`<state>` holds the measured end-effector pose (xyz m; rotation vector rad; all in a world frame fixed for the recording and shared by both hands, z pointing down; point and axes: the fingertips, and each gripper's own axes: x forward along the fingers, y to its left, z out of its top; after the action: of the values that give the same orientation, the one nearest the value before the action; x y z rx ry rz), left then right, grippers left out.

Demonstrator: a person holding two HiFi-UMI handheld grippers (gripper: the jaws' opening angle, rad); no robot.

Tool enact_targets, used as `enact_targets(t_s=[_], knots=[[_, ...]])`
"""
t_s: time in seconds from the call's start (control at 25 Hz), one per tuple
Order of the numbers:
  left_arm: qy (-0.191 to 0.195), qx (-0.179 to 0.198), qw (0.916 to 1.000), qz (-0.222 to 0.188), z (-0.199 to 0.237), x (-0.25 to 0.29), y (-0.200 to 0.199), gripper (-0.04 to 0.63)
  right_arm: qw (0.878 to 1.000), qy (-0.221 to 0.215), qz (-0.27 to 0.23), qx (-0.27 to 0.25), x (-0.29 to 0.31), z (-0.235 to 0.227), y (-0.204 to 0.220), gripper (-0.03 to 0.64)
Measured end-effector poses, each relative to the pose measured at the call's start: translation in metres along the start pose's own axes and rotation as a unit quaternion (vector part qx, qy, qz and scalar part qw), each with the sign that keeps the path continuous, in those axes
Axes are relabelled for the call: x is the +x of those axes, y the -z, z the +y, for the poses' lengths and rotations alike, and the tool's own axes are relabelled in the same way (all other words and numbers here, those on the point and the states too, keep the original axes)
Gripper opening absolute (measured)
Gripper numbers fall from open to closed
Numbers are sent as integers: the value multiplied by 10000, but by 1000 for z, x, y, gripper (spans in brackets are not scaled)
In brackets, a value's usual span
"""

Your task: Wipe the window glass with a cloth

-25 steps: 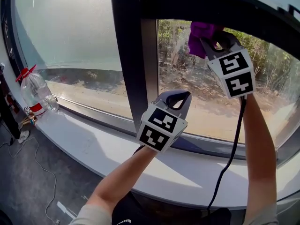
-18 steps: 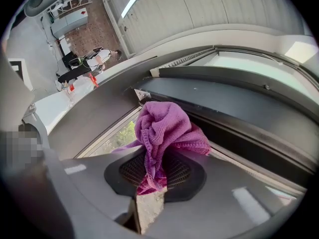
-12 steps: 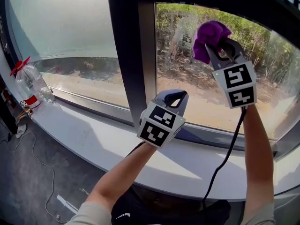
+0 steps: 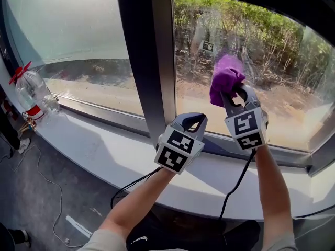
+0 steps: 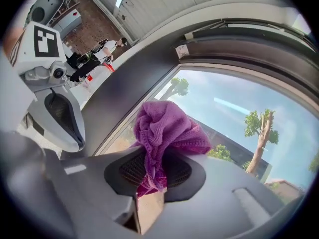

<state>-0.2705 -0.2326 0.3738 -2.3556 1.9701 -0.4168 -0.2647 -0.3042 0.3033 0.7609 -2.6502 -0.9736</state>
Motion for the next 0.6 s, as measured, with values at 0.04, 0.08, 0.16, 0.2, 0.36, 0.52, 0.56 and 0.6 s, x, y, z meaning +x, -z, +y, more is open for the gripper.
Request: enact_targets(t_s=[0.04,0.08,0.16,0.2,0.36,0.52,0.56,0.6], knots=[[0,0,10000,44,-1,1,6,0,10000,-48,64,-8,2,9,10,101],[-3,4,10000,94,-3,2,13,0,9999,-94,127,-20,3,17,20,101],[0,-25,9998,220,-5,4,29,0,9995,-208,255,2,5,34,39,101],[5,-60,9996,290,-6,5,37,0,9991,-275,322,45,6,42,49,101],[14,-180,9985,512,-10,7,63,0,9965,-525,605,234,9,75,90,101],[73,-250,9974,671,-18,10,81,0,9921,-724,959,356,12,107,130,101],[90,-257,9971,710,-20,11,85,0,9909,-768,1044,350,13,114,139,101],[105,-262,9968,747,-22,12,88,0,9897,-817,1130,333,14,122,147,101]])
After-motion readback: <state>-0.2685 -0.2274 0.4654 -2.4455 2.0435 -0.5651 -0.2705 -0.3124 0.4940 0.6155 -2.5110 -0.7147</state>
